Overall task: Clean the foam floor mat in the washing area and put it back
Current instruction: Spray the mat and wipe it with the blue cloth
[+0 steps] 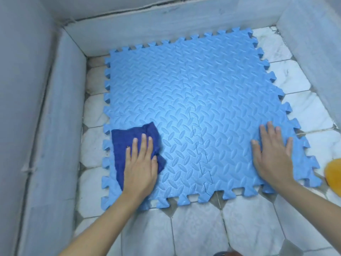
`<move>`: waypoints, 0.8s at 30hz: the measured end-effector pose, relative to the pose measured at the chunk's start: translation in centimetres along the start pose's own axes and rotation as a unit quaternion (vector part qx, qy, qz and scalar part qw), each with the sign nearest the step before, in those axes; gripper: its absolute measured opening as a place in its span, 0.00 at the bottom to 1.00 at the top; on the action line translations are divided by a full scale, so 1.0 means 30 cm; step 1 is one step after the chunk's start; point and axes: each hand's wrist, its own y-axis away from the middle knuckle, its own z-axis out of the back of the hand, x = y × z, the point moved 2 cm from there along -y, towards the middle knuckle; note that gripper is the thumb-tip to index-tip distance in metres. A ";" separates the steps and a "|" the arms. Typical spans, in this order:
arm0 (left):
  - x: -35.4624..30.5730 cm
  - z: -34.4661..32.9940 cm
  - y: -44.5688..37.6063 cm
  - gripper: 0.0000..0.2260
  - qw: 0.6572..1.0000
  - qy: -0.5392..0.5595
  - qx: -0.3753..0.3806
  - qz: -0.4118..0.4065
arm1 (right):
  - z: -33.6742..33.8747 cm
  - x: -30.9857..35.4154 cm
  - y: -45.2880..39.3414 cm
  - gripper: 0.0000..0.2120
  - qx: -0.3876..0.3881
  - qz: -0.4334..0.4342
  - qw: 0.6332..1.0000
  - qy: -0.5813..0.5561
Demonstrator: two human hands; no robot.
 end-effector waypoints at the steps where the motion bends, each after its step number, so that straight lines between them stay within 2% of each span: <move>1: -0.077 -0.004 0.023 0.26 0.998 0.000 -0.005 -0.070 | -0.020 0.064 -0.007 0.27 0.016 0.048 0.999 0.005; 3: -0.231 -0.018 0.089 0.26 0.977 0.000 0.013 -0.214 | -0.043 0.148 -0.022 0.27 0.041 0.135 0.990 0.010; 4: -0.270 -0.020 0.120 0.27 0.965 0.009 0.031 -0.259 | -0.049 0.160 -0.028 0.27 0.047 0.157 0.986 0.014; 6: -0.248 -0.026 0.116 0.26 0.961 0.025 0.031 -0.274 | -0.051 0.151 -0.034 0.28 0.043 0.159 0.986 0.021; 7: -0.197 -0.028 0.082 0.26 0.971 0.029 0.010 -0.238 | -0.050 0.146 -0.034 0.27 0.038 0.155 0.987 0.027; 9: -0.055 -0.031 -0.003 0.26 0.994 0.023 -0.029 -0.100 | -0.050 0.147 -0.034 0.27 0.037 0.147 0.988 0.040; 12: 0.170 -0.017 -0.136 0.25 0.993 0.023 -0.044 0.111 | -0.046 0.156 -0.037 0.26 0.045 0.140 0.988 0.053; 14: 0.219 -0.010 -0.219 0.24 0.984 0.046 -0.040 0.169 | -0.044 0.154 -0.036 0.26 0.048 0.137 0.987 0.064; 16: 0.176 -0.001 -0.276 0.24 0.982 0.053 -0.050 0.173 | -0.048 0.149 -0.034 0.26 0.048 0.132 0.988 0.066; 17: 0.124 0.002 -0.289 0.24 0.988 0.046 -0.056 0.135 | -0.051 0.149 -0.033 0.26 0.051 0.130 0.988 0.066; 19: -0.033 0.003 -0.284 0.24 0.998 0.027 -0.048 -0.035 | -0.052 0.150 -0.034 0.26 0.051 0.128 0.988 0.064; 21: -0.216 -0.006 -0.241 0.24 0.976 0.017 -0.008 -0.215 | -0.053 0.149 -0.034 0.26 0.043 0.128 0.989 0.062; 22: -0.285 -0.010 -0.233 0.24 0.964 0.016 0.008 -0.267 | -0.052 0.149 -0.033 0.26 0.034 0.129 0.989 0.060; 24: -0.343 -0.002 -0.297 0.24 0.960 0.029 0.021 -0.276 | -0.047 0.151 -0.032 0.25 0.002 0.135 0.989 0.051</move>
